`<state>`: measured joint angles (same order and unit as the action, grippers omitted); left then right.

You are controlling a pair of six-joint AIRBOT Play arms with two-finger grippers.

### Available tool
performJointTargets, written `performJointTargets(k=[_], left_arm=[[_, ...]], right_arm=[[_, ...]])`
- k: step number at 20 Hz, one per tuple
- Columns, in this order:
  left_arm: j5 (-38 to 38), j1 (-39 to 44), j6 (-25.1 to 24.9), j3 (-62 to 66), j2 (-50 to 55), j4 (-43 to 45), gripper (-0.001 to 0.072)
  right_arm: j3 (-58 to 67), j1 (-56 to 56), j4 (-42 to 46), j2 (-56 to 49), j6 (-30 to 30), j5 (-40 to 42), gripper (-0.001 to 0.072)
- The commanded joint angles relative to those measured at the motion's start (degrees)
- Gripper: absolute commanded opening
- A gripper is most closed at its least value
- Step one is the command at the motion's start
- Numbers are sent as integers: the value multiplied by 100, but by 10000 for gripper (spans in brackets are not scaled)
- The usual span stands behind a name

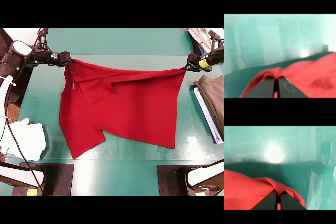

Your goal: Fold the shirts.

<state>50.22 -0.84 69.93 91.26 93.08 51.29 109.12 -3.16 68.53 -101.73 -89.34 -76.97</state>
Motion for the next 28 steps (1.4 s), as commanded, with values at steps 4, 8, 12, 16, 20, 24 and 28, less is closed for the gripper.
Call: performJointTargets(k=[4,8,12,16,20,24,28], left_arm=[[1434,-4,-588,168,33,1705,31],[1840,-129,-365,164,37,2518,30],[2262,-428,-372,133,37,2549,30],[2610,-776,-225,-275,37,2540,31],[2579,-796,-240,-822,37,2337,31],[2535,-796,-44,-876,35,2288,320],[2780,-807,376,-831,17,2334,702]], right_arm=[[-433,409,26,225,317,-951,16],[-1552,793,26,745,330,-619,16],[-2444,861,17,1073,326,-540,16],[-3268,793,-4,1537,328,-216,16],[-3659,1069,0,1585,337,63,18],[-3639,1196,9,1580,330,501,19],[-3237,966,7,1582,328,48,275]])
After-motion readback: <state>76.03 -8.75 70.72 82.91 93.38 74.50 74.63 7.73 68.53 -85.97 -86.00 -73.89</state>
